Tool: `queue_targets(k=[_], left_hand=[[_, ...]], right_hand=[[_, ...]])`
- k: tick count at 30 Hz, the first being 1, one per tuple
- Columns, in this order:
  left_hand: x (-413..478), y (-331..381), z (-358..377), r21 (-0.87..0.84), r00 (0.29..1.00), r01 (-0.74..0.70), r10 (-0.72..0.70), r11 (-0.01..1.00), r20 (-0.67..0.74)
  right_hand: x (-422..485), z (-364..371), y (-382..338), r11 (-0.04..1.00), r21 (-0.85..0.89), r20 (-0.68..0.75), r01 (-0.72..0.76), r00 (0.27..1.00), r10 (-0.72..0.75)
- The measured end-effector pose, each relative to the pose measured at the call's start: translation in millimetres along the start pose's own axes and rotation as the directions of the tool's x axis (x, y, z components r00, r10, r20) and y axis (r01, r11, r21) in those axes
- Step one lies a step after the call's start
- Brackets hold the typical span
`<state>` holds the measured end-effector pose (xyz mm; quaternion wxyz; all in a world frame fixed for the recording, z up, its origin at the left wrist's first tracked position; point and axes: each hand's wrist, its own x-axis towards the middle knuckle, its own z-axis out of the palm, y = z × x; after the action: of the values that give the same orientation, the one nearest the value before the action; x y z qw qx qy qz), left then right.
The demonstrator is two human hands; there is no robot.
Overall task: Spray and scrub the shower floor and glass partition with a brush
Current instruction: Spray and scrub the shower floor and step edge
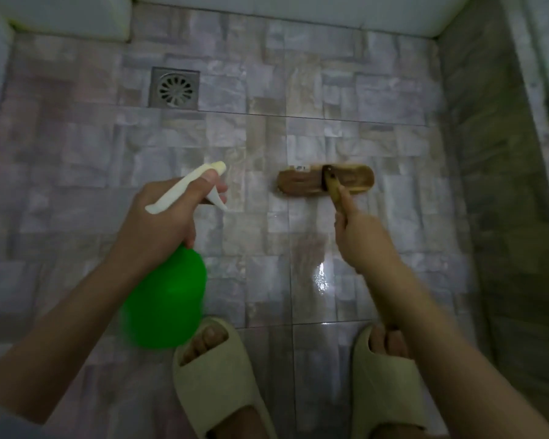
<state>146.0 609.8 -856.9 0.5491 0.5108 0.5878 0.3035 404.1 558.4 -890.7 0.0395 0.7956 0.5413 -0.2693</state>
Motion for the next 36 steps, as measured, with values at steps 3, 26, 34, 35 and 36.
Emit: queue_targets(k=[3, 26, 34, 35, 36], left_hand=[[15, 7, 23, 0.009, 0.996, -0.011, 0.010, 1.000, 0.086], [60, 29, 62, 0.049, 0.970, -0.091, 0.077, 0.995, 0.229], [53, 24, 10, 0.043, 0.997, -0.070, 0.069, 0.997, 0.019], [51, 22, 3, 0.046, 0.997, -0.074, 0.074, 0.996, -0.007], [47, 21, -3, 0.044, 0.996, -0.073, 0.075, 0.996, -0.038]], right_hand=[[-40, 1, 45, 0.997, -0.004, 0.028, -0.077, 0.997, 0.077], [101, -64, 49, 0.999, -0.007, -0.005, -0.031, 1.000, 0.031], [131, -46, -16, 0.987, -0.025, -0.009, 0.162, 0.987, -0.162], [155, -53, -33, 0.978, -0.030, -0.017, 0.204, 0.979, -0.205], [172, -58, -45, 0.967, -0.047, -0.024, 0.251, 0.967, -0.252]])
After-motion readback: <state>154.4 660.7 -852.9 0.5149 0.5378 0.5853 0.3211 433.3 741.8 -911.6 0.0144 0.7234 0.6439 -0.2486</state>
